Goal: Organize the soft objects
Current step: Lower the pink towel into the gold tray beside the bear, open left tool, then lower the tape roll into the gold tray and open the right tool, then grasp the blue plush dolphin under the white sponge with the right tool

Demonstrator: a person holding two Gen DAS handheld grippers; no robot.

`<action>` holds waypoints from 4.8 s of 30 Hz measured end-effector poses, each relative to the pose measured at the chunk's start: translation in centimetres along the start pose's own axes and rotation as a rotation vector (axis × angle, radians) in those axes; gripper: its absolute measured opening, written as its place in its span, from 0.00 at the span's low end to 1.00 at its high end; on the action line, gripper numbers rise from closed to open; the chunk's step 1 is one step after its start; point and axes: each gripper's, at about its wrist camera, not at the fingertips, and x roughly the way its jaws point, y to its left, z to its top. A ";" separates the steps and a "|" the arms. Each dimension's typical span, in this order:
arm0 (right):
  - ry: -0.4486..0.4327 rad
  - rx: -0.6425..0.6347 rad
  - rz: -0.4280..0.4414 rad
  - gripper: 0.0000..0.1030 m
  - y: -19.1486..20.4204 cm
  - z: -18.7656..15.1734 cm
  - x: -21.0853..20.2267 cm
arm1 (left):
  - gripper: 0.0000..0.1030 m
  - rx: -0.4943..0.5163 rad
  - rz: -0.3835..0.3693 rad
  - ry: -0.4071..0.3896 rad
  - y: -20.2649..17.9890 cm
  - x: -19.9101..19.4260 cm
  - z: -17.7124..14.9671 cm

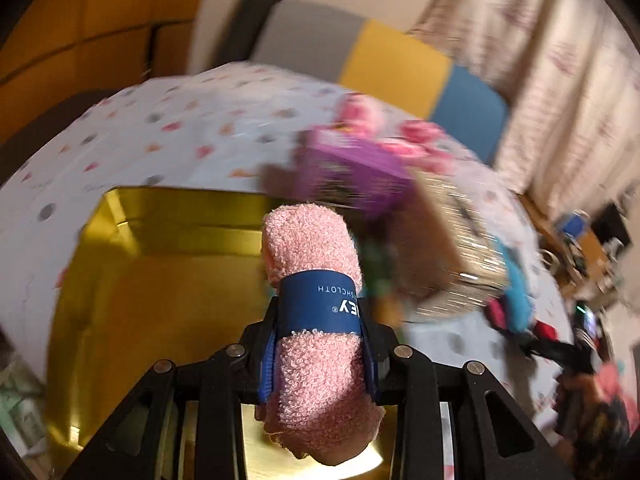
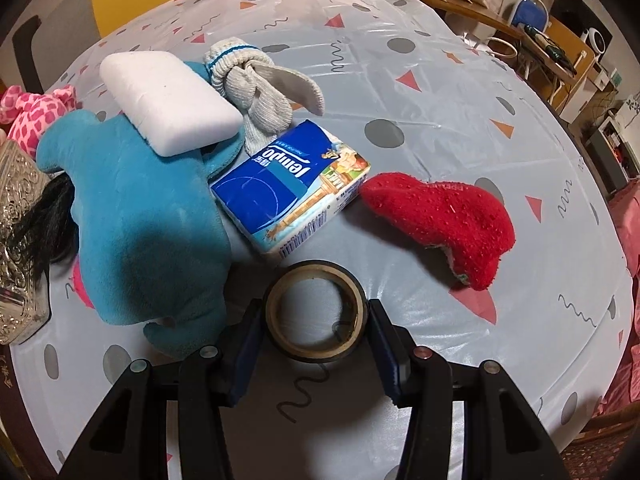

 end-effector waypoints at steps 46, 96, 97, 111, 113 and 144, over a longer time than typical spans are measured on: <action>-0.015 -0.141 -0.064 0.49 4.6 -1.7 -0.8 | 0.77 0.055 0.305 -0.116 1.3 -2.8 -3.7; -0.083 -0.848 0.587 0.69 38.8 -18.6 -10.9 | 0.91 -0.183 0.390 -0.117 10.9 -5.2 -4.7; -0.097 -0.841 0.590 0.69 38.4 -18.5 -11.3 | 0.91 -0.183 0.389 -0.117 10.8 -5.2 -4.7; -0.250 -0.631 0.595 0.69 27.5 -13.7 -15.7 | 1.00 -0.093 0.310 -0.110 7.6 -5.0 -4.4; -0.256 -0.580 0.564 0.69 25.0 -12.5 -15.3 | 1.00 -0.050 0.293 -0.112 6.3 -4.9 -4.4; -0.199 -0.193 0.245 0.77 8.5 2.3 -3.6 | 1.00 0.340 -0.003 -0.008 -7.1 -2.1 -7.0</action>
